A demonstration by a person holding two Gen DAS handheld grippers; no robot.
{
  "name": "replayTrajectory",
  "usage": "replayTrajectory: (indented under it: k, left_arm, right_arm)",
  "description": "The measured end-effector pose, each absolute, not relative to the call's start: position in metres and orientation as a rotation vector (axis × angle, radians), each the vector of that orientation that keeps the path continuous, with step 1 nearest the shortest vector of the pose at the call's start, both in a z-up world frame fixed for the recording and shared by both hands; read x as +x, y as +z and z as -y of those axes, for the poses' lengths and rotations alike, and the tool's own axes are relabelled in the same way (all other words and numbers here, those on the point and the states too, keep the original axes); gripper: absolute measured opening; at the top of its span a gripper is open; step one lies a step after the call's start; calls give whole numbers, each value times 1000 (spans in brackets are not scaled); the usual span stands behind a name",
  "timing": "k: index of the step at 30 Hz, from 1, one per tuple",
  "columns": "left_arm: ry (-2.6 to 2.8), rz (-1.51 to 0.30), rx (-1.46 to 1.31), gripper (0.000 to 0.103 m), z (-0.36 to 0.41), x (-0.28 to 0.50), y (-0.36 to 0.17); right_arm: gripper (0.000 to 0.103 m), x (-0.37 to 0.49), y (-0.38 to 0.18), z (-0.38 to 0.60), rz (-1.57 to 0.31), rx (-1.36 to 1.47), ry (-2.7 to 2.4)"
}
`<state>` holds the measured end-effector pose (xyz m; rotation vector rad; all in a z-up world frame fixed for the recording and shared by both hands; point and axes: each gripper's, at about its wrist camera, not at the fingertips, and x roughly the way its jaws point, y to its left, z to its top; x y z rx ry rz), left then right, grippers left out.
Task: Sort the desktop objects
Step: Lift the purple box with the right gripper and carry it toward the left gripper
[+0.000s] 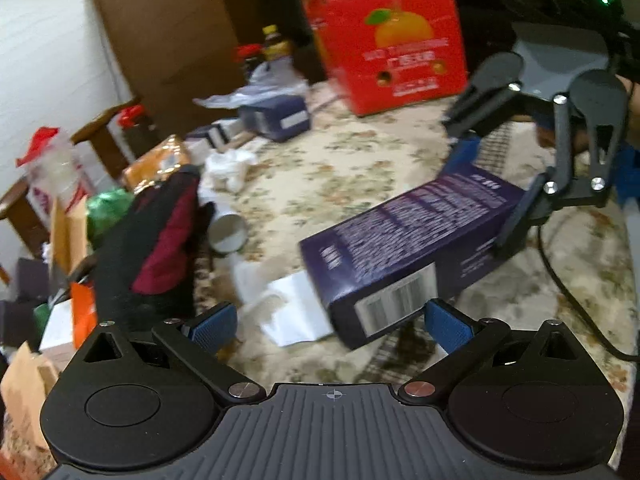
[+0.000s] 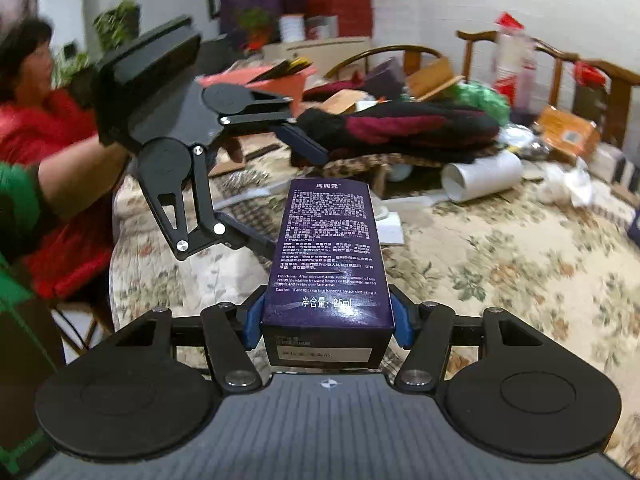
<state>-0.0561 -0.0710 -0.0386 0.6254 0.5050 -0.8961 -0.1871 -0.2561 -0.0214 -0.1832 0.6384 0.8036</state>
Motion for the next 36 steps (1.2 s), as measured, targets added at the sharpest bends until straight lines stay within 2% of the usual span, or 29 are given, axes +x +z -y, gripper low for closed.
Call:
replayTrajectory:
  k: [13, 36]
  left_arm:
    - [-951, -532, 594, 103, 82, -63, -57]
    - [-792, -491, 506, 102, 52, -83, -31]
  right_arm:
    - [65, -175, -26, 242, -663, -232, 821]
    - [66, -177, 2, 203, -603, -299, 796]
